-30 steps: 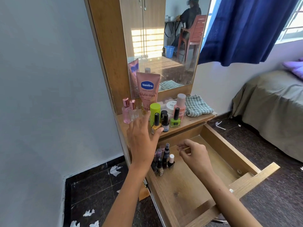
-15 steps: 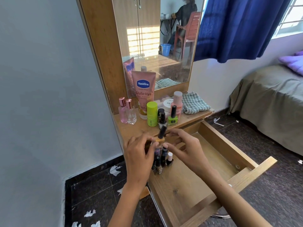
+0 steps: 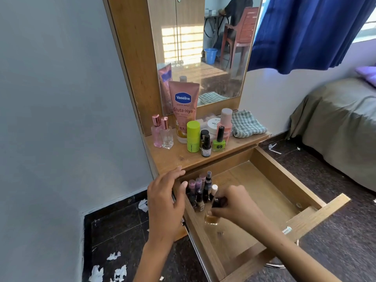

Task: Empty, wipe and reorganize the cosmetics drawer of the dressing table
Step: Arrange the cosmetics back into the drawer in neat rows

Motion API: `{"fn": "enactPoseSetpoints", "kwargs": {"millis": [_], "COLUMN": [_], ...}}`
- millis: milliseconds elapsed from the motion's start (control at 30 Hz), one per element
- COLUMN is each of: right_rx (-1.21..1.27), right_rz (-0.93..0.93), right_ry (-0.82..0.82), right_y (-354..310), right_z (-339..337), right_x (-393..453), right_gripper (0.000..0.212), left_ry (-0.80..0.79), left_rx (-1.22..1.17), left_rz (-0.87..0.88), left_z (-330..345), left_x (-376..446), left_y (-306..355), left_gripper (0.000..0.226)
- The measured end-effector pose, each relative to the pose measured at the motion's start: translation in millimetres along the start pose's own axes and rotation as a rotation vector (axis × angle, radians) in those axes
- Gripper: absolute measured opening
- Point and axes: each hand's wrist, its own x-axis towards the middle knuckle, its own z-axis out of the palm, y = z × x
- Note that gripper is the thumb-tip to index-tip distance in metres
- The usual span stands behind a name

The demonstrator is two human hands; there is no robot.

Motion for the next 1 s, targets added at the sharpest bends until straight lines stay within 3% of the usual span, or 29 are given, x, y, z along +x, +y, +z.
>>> {"fn": "enactPoseSetpoints", "kwargs": {"millis": [167, 333, 533, 733, 1000], "right_rx": [-0.05, -0.025, 0.115, 0.059, -0.003], "right_rz": [0.01, 0.032, 0.093, 0.057, -0.014], "right_ry": [-0.013, -0.027, -0.17, -0.142, -0.059], "right_y": [-13.8, -20.0, -13.4, -10.0, -10.6], "right_z": [20.0, 24.6, 25.5, 31.3, -5.7], "right_x": [6.5, 4.8, 5.8, 7.2, 4.3], "right_gripper": [0.035, 0.024, 0.015, 0.016, 0.016], "left_ry": [-0.034, -0.058, -0.231, -0.356, -0.169], "left_rx": [0.03, 0.044, 0.086, 0.158, 0.103], "left_rz": [0.012, 0.029, 0.05, 0.065, 0.123], "left_z": [0.3, -0.4, 1.2, 4.3, 8.2], "left_x": [-3.5, -6.2, -8.2, -9.6, 14.7], "left_y": [-4.5, -6.3, -8.2, -8.3, 9.9], "left_gripper": [0.02, 0.021, 0.023, 0.021, 0.023]}}
